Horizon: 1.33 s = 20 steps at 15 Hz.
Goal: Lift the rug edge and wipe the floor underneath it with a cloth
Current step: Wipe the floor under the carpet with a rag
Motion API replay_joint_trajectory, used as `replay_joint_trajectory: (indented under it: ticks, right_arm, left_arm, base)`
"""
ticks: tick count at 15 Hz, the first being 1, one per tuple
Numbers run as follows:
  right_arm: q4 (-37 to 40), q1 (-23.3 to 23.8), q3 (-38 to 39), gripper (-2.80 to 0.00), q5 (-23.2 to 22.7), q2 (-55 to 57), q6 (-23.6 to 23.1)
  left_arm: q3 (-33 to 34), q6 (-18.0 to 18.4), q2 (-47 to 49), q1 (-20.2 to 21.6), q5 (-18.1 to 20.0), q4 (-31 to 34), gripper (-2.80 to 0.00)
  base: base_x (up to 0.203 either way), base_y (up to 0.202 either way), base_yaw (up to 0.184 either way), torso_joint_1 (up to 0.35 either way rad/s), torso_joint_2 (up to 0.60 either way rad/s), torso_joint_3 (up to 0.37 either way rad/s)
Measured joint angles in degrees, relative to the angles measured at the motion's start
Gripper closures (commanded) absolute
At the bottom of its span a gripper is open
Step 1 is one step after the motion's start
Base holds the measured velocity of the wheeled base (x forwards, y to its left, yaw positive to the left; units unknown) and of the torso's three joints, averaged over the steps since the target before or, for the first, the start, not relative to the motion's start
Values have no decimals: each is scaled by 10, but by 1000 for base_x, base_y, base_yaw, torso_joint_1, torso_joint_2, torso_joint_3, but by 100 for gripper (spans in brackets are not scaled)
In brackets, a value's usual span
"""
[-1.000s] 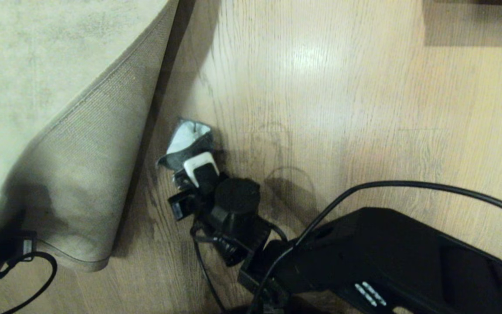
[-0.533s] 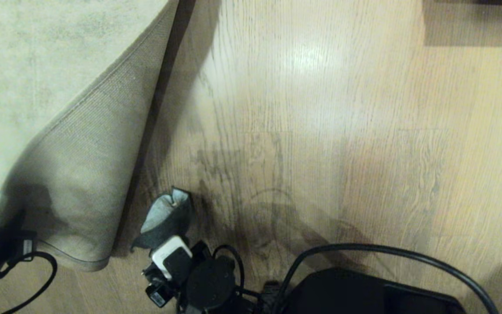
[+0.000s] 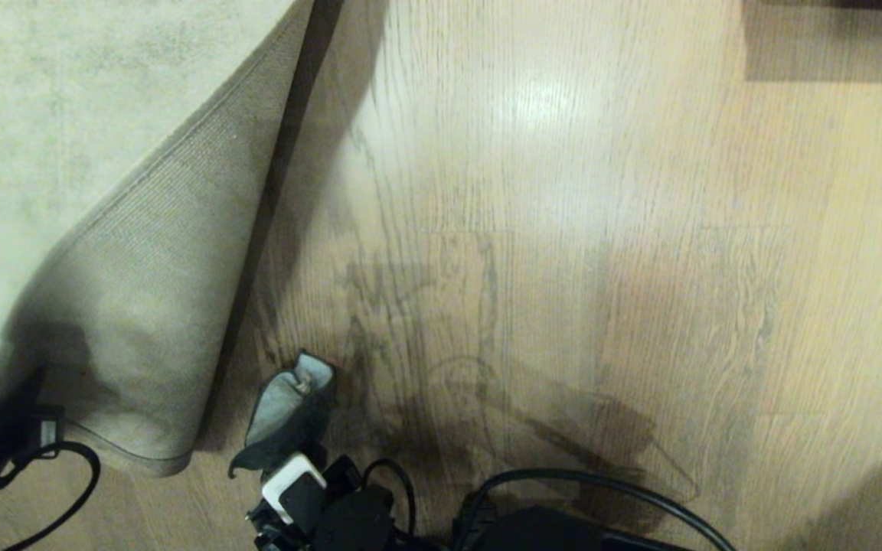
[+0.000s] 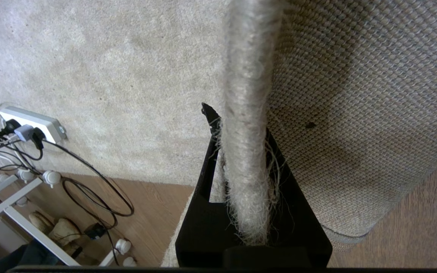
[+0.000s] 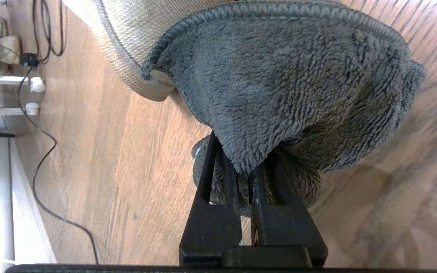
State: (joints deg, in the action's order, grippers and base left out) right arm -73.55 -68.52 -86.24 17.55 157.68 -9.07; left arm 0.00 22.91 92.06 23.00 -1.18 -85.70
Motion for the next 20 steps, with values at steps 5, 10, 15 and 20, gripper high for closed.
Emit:
replay_joint_trajectory:
  ticks: [5,10,15,20]
  right_arm:
    - [28,39,-113,0,1,39,-1]
    - [66,107,-190,0,3,17,-5]
    - [71,151,-194,0,4,-52,-7]
    - [69,157,-164,0,5,-114,-17]
  left_arm:
    - [0,0,0,0,0,9,0]
    - [0,1,-1,0,1,18,0]
    - [0,1,-2,0,1,19,0]
    - [0,2,-3,-2,1,19,0]
  base:
    - [0,0,0,0,0,0]
    - [0,0,0,0,0,0]
    - [0,0,0,0,0,0]
    - [0,0,0,0,0,0]
